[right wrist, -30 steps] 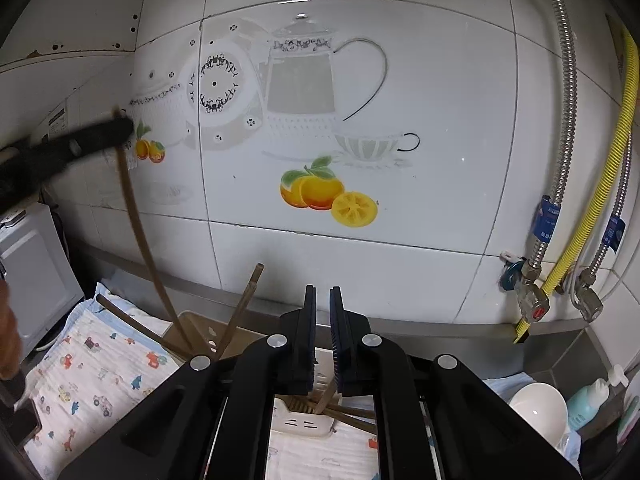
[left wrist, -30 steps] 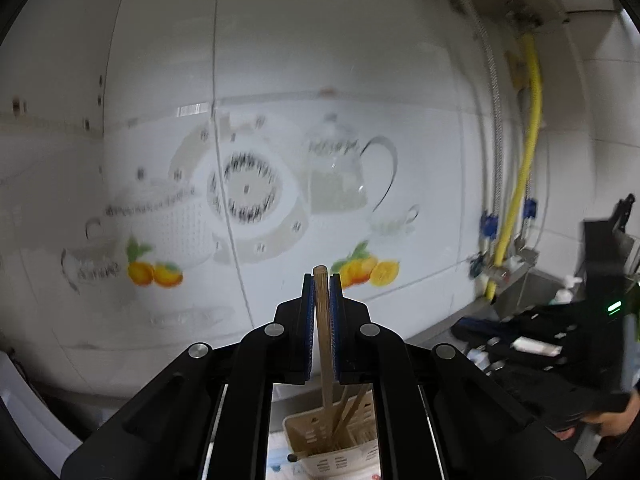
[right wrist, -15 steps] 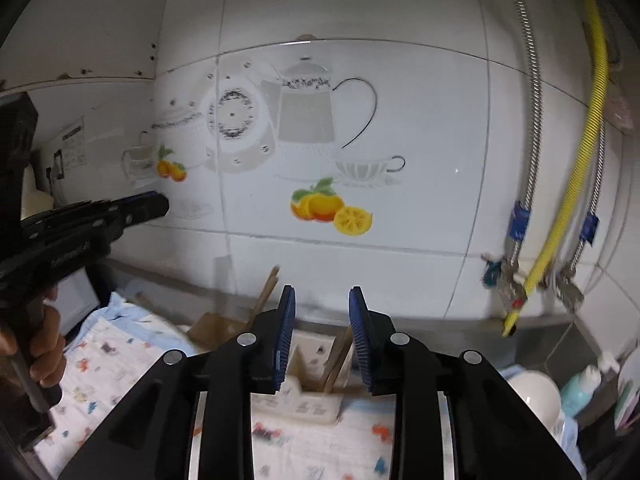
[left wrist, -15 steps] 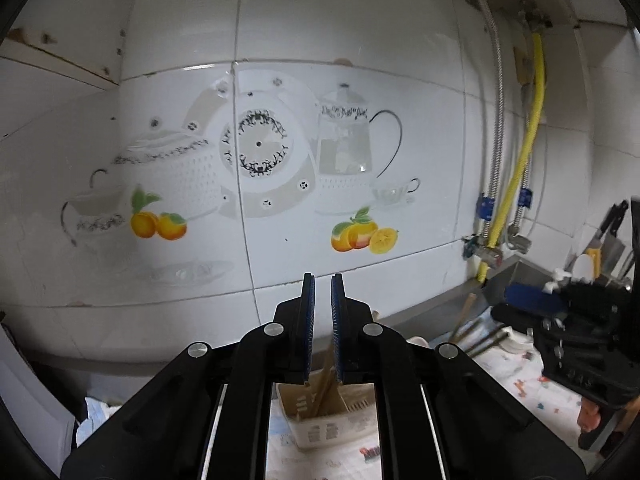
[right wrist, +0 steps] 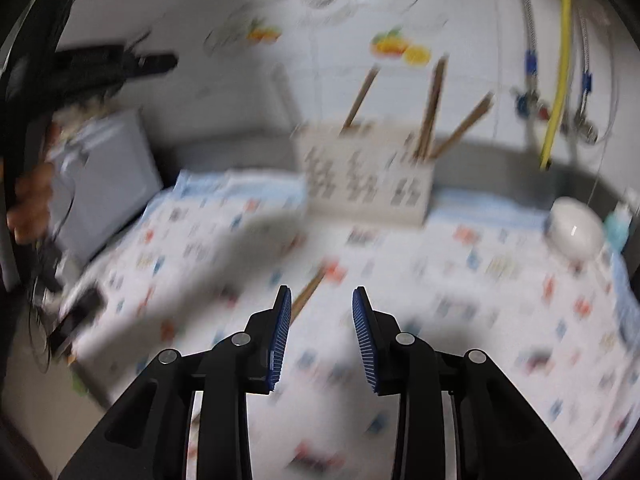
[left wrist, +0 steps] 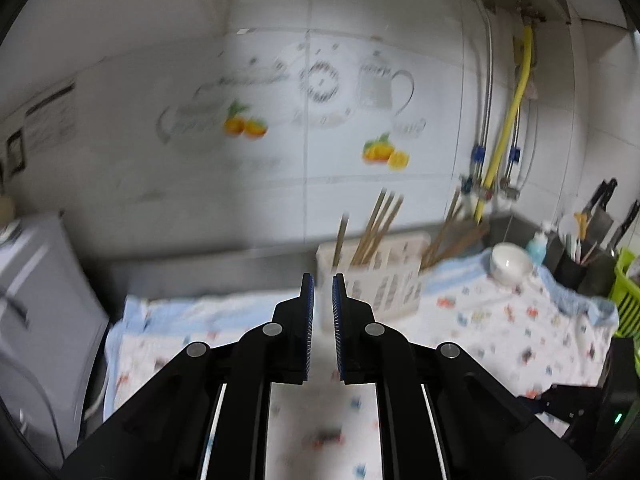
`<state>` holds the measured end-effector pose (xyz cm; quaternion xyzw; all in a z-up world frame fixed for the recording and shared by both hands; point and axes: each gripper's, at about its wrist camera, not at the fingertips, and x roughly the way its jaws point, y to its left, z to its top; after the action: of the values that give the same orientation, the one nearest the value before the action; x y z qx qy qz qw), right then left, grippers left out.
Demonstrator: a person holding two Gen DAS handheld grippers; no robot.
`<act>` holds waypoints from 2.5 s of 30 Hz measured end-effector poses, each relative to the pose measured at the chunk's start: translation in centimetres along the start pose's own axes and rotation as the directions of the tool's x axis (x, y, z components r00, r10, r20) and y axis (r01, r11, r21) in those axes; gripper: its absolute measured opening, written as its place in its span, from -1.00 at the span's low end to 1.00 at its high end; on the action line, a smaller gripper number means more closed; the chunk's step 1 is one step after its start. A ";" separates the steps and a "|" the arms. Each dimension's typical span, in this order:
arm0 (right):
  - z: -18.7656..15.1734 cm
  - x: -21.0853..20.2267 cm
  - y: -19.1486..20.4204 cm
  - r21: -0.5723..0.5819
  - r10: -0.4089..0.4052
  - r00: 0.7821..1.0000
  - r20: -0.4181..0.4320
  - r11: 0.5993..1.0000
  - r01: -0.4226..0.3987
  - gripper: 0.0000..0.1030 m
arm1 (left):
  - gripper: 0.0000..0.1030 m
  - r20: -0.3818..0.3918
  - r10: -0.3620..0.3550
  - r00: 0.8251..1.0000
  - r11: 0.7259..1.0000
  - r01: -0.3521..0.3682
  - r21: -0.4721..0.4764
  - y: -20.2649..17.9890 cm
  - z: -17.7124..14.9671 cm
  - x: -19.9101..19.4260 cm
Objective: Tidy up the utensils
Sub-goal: 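Move both grippers back to the last chopsticks on the blanket, then close the right gripper on a chopstick while the left gripper grasps the other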
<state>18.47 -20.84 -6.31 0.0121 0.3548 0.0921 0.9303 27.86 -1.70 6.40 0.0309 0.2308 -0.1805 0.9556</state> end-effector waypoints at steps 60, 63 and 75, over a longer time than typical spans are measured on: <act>-7.4 -2.4 2.1 0.131 -0.130 0.990 0.046 0.984 0.123 -0.88 | -0.17 -0.338 -0.188 0.922 0.981 0.159 -0.112 -5.3 -23.2 -0.4; -6.7 -3.8 1.5 0.124 -0.133 0.988 0.083 0.985 0.122 -0.88 | -0.18 -0.330 -0.196 0.923 0.980 0.174 -0.097 -6.3 -23.3 0.0; -3.6 -6.4 -0.8 0.122 -0.136 0.976 0.168 0.986 0.116 -0.88 | -0.64 -0.349 -0.166 0.922 0.986 0.162 -0.042 -8.2 -24.0 1.9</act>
<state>11.55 -22.95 -4.93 0.0494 0.2761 0.0114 0.9598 16.18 -6.53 -15.61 0.0376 0.4006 -0.2499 0.8807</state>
